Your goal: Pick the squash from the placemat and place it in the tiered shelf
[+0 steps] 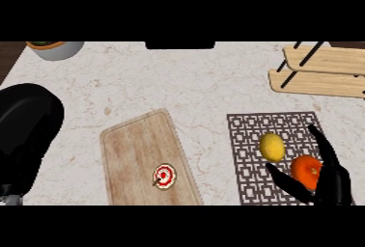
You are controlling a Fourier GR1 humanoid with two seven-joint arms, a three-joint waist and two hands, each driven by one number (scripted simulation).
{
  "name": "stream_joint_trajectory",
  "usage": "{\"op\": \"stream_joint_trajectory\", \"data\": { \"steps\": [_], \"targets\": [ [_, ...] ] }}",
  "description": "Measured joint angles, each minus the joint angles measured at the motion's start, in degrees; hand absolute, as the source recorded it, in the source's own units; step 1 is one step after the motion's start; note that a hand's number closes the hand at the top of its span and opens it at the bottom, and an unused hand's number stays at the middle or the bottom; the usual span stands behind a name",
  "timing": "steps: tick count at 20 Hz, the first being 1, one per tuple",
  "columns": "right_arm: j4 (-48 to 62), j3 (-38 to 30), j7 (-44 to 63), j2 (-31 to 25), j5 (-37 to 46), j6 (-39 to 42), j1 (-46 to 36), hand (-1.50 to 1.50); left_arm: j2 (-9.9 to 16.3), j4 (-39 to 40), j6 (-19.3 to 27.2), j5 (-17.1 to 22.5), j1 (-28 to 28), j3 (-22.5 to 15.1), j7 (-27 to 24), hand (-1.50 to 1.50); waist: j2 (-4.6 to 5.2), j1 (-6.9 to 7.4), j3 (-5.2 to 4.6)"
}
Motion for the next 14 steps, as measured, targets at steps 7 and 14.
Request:
{"op": "stream_joint_trajectory", "data": {
  "steps": [7,14],
  "targets": [
    [-8.63,0.4,20.68,-6.08,14.47,16.17,3.92,-1.5,0.51,0.11,-0.9,0.1,0.06,0.52,0.08,0.0,0.19,0.49,-0.14],
    [-15.86,4.25,36.63,-11.68,14.99,42.06,1.27,-1.5,0.8,0.25,-1.79,0.1,-1.77,0.57,1.12,0.0,0.46,1.66,-0.01]
  ]
}}
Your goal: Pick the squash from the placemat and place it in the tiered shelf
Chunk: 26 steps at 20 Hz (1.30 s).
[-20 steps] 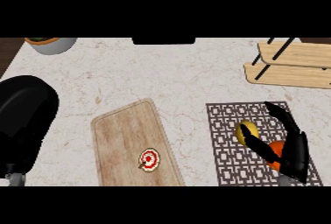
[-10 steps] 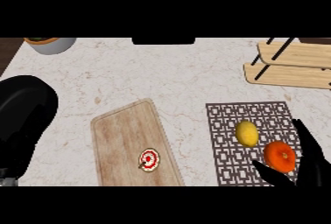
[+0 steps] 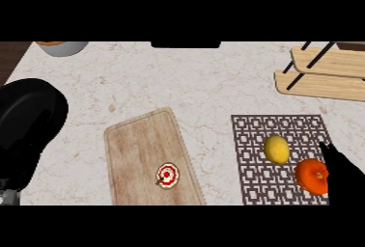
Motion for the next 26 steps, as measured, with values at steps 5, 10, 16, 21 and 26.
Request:
{"op": "stream_joint_trajectory", "data": {
  "steps": [5,10,16,21,26],
  "targets": [
    [-0.99,1.09,4.5,-0.19,-1.25,11.13,-4.82,-1.5,-0.94,0.79,-0.41,-0.52,-0.34,0.05,-0.45,0.0,-0.02,0.13,0.18],
    [1.47,-0.74,4.0,0.52,-3.02,15.88,-7.96,-1.5,-2.21,1.85,-0.5,-1.5,-0.46,0.43,-1.08,0.0,-0.06,-0.09,0.28],
    [6.11,-3.18,2.05,1.92,-2.45,18.95,-10.11,-1.5,-2.27,1.79,-1.51,-2.19,-0.73,1.89,-0.22,0.0,-0.12,-0.25,0.34],
    [10.1,-6.34,-1.31,2.22,-0.78,19.66,-9.47,-1.5,-3.89,1.61,-1.89,-3.66,-0.27,2.47,-0.3,0.0,-0.15,-0.38,0.36],
    [14.66,-7.55,-5.22,4.36,3.13,17.64,-8.78,-1.5,-5.01,3.69,-3.74,-5.11,-1.28,4.43,-1.2,0.0,-0.15,-0.45,0.37]
  ]
}}
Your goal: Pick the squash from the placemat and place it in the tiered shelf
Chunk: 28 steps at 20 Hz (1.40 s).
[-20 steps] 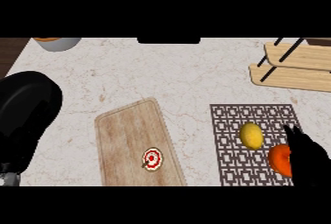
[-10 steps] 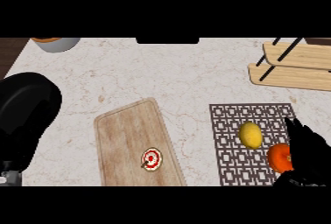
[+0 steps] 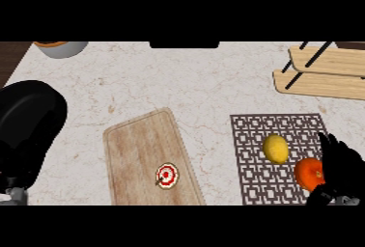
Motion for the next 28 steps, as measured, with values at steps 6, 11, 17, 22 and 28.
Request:
{"op": "stream_joint_trajectory", "data": {
  "steps": [6,11,17,22,28],
  "targets": [
    [4.25,-2.09,-4.12,2.24,3.49,-1.67,0.1,-1.5,-1.37,-0.9,-1.35,-1.92,0.27,1.93,0.73,0.0,-0.01,0.01,0.02],
    [6.96,-4.39,-6.64,3.95,4.28,-1.19,-0.38,1.5,-2.35,-4.42,-2.2,-3.11,1.96,3.27,2.34,0.0,-0.06,0.06,-0.04],
    [9.66,-5.47,-10.79,5.34,5.18,-3.41,-0.28,1.5,-3.56,-5.08,-3.03,-4.23,1.26,3.76,3.83,0.0,-0.44,0.09,-0.63],
    [10.16,-5.89,-13.27,4.79,7.27,-3.87,-0.52,1.5,-4.16,-5.14,-3.85,-4.64,1.51,4.95,3.7,0.0,-0.45,0.1,-0.67],
    [7.65,-5.57,-17.96,2.94,9.02,-5.66,-0.31,1.5,-5.04,-4.25,-3.53,-5.43,-0.31,5.38,4.68,0.0,-0.21,-0.07,-0.28]
  ]
}}
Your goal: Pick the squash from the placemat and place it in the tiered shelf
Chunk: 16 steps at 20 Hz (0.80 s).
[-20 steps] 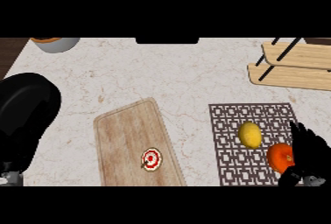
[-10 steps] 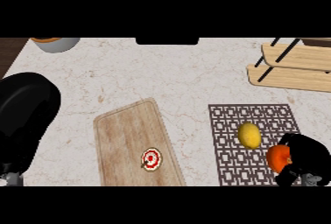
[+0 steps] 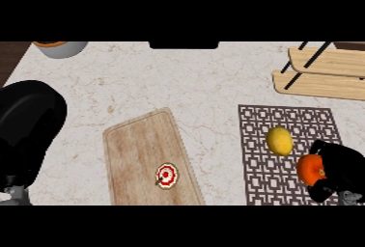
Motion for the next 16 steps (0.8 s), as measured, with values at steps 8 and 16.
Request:
{"op": "stream_joint_trajectory", "data": {
  "steps": [8,16],
  "targets": [
    [0.96,-2.83,-27.63,-8.01,-12.41,-1.14,-6.35,1.5,0.1,-0.06,-1.07,0.02,0.85,-0.03,-0.73,0.0,0.25,0.69,0.34],
    [-3.66,-17.44,-38.65,-15.22,-28.28,6.94,-6.98,1.5,-0.1,0.12,-1.05,-0.54,1.2,0.75,-1.22,0.0,0.04,-0.35,0.27]
  ]
}}
